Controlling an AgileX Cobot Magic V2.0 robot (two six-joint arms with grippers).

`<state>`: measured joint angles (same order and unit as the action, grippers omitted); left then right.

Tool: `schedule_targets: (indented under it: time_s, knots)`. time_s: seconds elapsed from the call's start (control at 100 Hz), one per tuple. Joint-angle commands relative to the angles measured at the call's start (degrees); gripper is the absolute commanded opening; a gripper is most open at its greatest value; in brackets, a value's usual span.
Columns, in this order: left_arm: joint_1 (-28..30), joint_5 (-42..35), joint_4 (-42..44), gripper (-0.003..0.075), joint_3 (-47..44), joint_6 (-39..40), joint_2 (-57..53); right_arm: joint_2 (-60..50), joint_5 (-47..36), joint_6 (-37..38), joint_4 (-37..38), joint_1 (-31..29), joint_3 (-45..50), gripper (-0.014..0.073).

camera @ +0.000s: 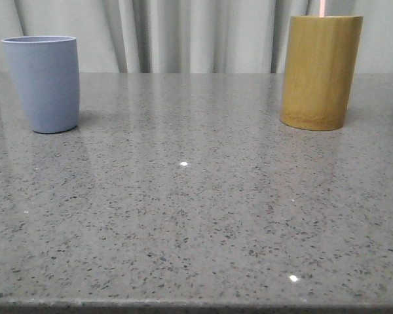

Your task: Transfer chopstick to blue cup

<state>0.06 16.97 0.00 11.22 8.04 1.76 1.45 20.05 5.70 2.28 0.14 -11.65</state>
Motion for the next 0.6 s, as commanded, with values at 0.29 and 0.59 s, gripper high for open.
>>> schedule_targets:
  time_s: [0.29, 0.59]
  knots:
    - [-1.83, 5.29, -1.11, -0.0019, 22.23, 0.43, 19.95, 17.25, 8.51, -0.29, -3.36, -0.04, -19.69, -0.0070]
    - [-1.83, 5.45, -1.11, 0.0000, 30.19, -0.11, 32.57, 30.45, 9.15, -0.33, -3.36, -0.04, -28.76, 0.0096]
